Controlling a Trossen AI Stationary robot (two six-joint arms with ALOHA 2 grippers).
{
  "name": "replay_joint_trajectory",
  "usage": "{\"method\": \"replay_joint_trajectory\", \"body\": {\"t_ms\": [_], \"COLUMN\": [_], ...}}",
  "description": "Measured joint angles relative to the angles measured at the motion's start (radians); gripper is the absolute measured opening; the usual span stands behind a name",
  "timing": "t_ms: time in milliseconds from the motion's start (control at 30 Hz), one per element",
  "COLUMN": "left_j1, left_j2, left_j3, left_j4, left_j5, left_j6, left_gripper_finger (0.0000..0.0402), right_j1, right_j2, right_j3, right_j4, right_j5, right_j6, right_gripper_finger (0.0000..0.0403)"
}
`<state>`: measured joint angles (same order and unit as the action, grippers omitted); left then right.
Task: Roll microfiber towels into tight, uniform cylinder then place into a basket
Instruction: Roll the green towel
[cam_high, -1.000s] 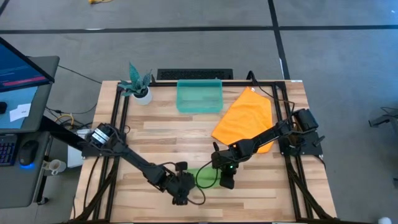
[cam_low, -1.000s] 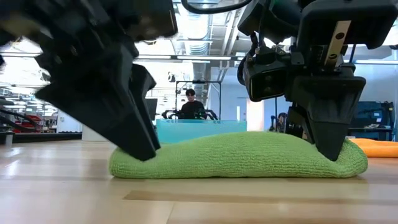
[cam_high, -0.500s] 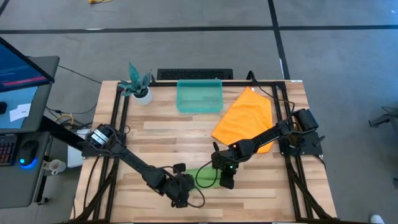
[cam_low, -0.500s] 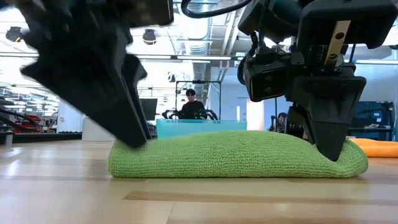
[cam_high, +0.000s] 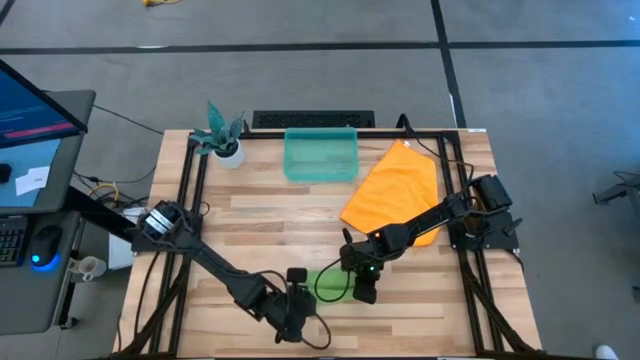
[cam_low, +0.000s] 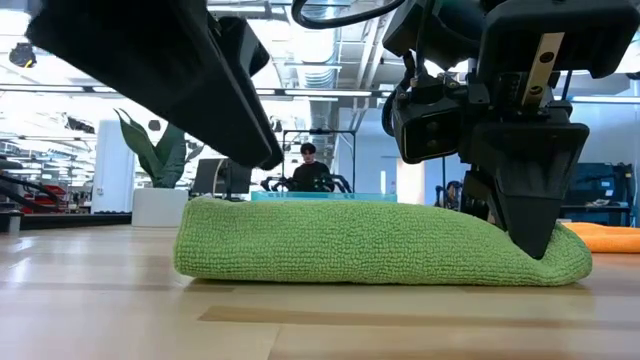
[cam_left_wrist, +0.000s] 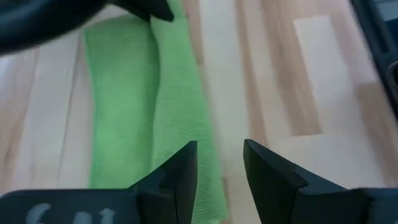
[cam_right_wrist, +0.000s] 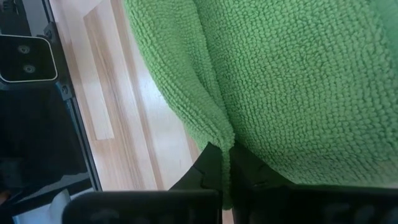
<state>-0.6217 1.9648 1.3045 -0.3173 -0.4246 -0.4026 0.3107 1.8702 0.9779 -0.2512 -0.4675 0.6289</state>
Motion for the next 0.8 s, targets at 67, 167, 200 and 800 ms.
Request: {"method": "replay_joint_trajectory", "body": {"t_ms": [67,167,200,800], "left_j1": [0.01,0.025,0.03,0.077], "left_j2": [0.0,0.0,0.0,0.004], "left_j3": [0.0,0.0,0.0,-0.117], "left_j4": [-0.01,-0.025,-0.033,0.008], "left_j5": [0.001,0.038,0.054,0.117], "left_j6": [0.001,0.001,0.001,-0.082], "left_gripper_finger": [0.0123,0.0123,0.0123,0.0123], "right_j1": [0.0,0.0,0.0,0.001], "right_j2": [0.0,0.0,0.0,0.0], "right_j3": [0.0,0.0,0.0,0.0], "right_j4": [0.0,0.0,0.0,0.0], "right_j5": [0.0,0.0,0.0,-0.003], "right_j6": [0.0,0.0,0.0,0.001], "right_gripper_finger": [0.0023,0.0028,0.0028,0.0021]}}
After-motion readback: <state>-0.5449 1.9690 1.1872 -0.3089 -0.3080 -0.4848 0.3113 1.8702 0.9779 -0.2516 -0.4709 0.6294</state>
